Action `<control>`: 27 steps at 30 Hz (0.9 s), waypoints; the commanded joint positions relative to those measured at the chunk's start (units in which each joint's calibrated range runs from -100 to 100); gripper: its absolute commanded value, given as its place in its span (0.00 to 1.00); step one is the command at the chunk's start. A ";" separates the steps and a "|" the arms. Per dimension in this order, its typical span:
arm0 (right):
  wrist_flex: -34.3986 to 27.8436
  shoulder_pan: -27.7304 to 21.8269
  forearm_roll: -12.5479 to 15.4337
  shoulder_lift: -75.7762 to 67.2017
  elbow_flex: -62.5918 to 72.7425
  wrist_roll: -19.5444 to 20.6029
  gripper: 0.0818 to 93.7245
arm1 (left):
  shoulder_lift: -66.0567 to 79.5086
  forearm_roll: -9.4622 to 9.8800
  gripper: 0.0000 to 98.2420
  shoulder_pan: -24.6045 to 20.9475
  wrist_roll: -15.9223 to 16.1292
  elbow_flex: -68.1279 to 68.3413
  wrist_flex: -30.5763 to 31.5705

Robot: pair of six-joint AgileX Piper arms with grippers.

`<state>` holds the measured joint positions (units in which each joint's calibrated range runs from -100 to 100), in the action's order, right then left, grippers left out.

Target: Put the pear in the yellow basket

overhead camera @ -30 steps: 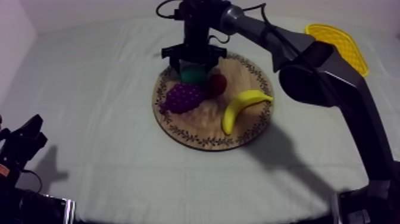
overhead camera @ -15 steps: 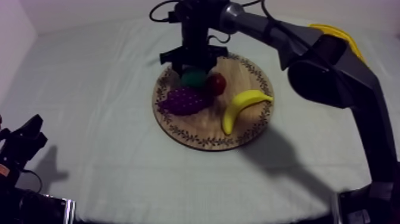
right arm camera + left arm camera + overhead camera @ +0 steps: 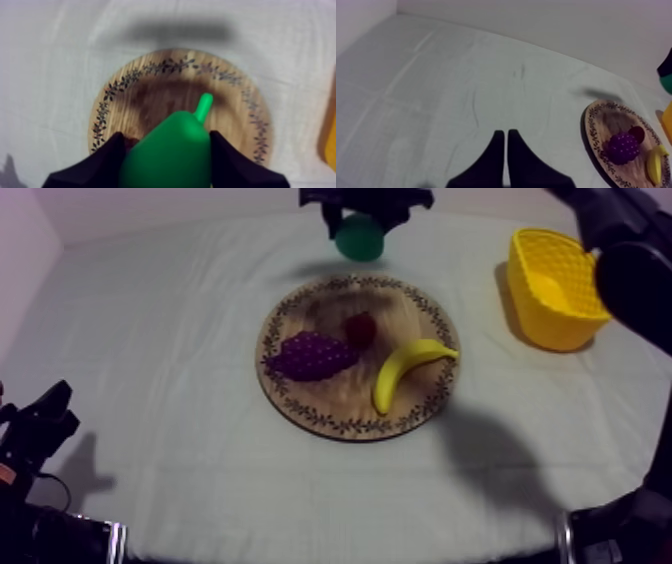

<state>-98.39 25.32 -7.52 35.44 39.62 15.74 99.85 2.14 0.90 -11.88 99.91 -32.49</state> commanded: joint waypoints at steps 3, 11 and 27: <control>0.18 -1.54 0.20 -7.75 -4.01 -0.80 0.32 | -0.02 -0.01 0.00 0.00 -0.01 -0.02 0.00; 0.19 -7.97 0.04 -15.17 -10.34 -3.35 0.33 | -0.02 -0.01 0.00 0.00 -0.01 -0.02 0.00; 3.76 -25.08 -1.76 -18.47 -18.28 -8.70 0.34 | -0.02 -0.01 0.00 0.00 -0.01 -0.02 0.00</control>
<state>-95.12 2.97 -9.24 16.67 21.50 7.32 99.85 2.14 0.90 -11.88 99.91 -32.49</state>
